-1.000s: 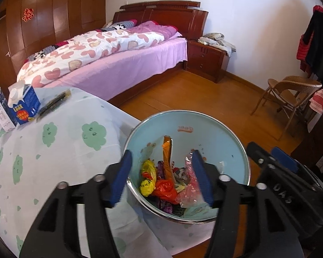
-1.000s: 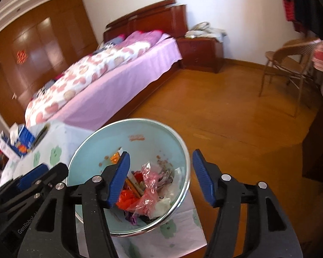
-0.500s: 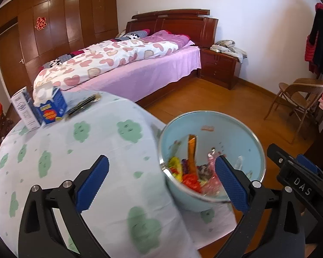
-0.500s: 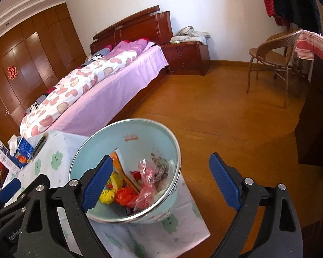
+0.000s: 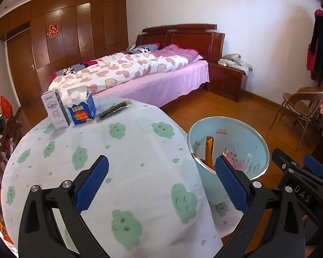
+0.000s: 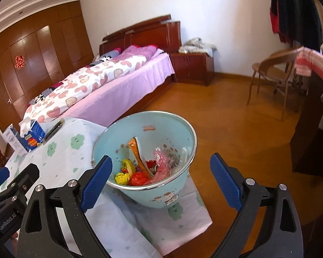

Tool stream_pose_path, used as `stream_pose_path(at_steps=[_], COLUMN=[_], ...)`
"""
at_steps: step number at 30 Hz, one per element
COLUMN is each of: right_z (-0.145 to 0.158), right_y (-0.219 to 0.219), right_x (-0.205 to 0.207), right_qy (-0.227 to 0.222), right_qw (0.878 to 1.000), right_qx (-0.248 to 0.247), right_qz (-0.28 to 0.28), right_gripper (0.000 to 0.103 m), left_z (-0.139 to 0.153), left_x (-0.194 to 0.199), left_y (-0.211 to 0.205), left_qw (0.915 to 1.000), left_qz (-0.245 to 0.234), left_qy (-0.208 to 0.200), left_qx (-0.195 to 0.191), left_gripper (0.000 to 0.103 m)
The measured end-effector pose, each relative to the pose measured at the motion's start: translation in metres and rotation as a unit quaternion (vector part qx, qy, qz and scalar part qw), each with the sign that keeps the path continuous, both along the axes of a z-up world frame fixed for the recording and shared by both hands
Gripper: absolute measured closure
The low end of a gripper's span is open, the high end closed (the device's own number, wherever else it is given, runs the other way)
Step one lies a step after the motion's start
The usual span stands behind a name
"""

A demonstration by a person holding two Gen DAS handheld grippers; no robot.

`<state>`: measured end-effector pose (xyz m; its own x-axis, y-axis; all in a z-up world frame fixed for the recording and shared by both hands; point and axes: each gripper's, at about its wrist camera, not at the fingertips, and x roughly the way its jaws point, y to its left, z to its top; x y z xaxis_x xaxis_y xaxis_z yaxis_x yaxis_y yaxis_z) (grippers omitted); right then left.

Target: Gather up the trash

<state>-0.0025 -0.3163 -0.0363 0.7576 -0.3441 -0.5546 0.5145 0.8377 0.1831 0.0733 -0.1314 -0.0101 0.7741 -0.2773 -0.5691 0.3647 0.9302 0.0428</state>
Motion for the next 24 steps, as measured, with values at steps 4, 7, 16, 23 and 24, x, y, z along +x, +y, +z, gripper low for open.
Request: stream_pose_path(at_steps=[4, 7, 16, 23, 24], right_z=[0.007, 0.015, 0.044, 0.053, 0.054], right_y=[0.012, 0.020, 0.039, 0.042, 0.041], right_x=[-0.014, -0.027, -0.060, -0.072, -0.072], right_qy=[-0.015, -0.027, -0.074, -0.102, -0.101], right_qw=[1.000, 0.999, 0.995, 0.991, 0.991], right_qx=[-0.012, -0.020, -0.069, -0.083, -0.082], right_qz=[-0.008, -0.012, -0.013, -0.018, -0.020], right_gripper=[0.011, 0.011, 0.010, 0.010, 0.010], left_z=[0.005, 0.009, 0.034, 0.050, 0.050], left_x=[-0.013, -0.024, -0.052, -0.061, -0.061], left_y=[0.011, 0.015, 0.026, 0.024, 0.024], left_qw=[0.9999, 0.9998, 0.9981, 0.9955, 0.9953], left_qz=[-0.004, -0.011, -0.023, -0.028, -0.028], left_qy=[-0.010, -0.014, -0.054, -0.085, -0.087], left_qx=[-0.001, -0.004, -0.020, -0.031, -0.031], left_gripper=[0.006, 0.006, 0.006, 0.006, 0.006])
